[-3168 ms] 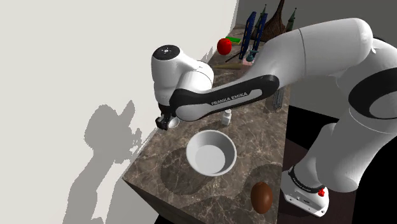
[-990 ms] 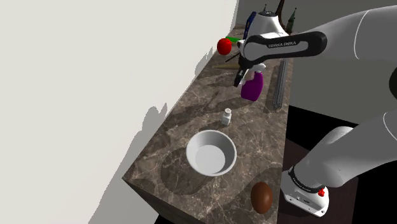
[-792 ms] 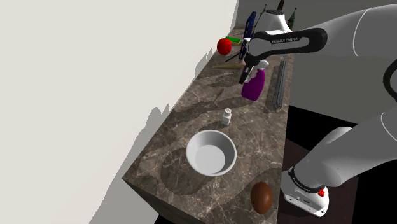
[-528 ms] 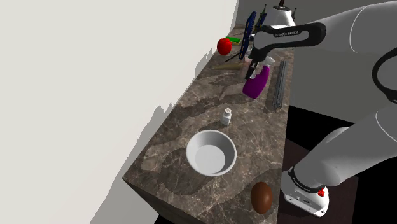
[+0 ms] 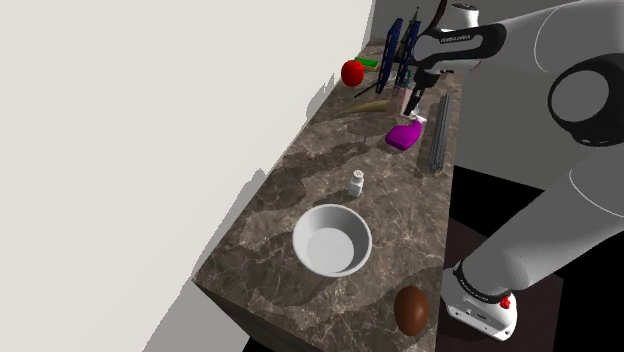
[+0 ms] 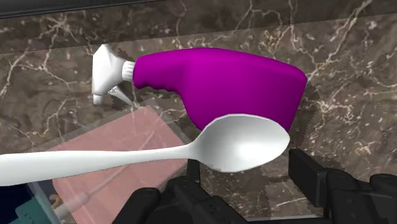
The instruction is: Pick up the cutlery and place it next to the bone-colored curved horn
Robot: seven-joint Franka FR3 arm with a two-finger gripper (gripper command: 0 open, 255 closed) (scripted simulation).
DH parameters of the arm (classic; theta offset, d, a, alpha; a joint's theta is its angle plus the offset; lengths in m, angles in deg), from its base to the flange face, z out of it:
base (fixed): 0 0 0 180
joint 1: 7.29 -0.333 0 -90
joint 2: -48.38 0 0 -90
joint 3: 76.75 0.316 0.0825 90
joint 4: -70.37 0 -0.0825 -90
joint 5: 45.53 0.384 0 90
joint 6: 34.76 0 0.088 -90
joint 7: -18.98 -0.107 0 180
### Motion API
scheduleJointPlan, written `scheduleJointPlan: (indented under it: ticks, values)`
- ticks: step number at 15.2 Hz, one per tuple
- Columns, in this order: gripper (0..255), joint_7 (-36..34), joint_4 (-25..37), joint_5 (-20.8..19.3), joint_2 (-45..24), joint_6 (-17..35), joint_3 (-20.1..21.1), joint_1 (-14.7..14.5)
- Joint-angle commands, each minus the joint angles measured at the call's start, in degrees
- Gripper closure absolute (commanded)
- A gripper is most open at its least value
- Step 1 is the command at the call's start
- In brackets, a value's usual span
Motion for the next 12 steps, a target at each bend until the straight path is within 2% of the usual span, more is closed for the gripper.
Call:
scheduleJointPlan:
  ticks: [1, 6, 12]
  values:
    - [255, 3.7, 3.5, 1.8, -3.0, -1.2, -1.5, 1.4]
    - [255, 11.7, 12.3, 6.5, -10.5, -4.5, -4.1, 5.5]
    - [255, 19.9, 25.9, 12.5, -21.2, -10.1, -5.4, 12.6]
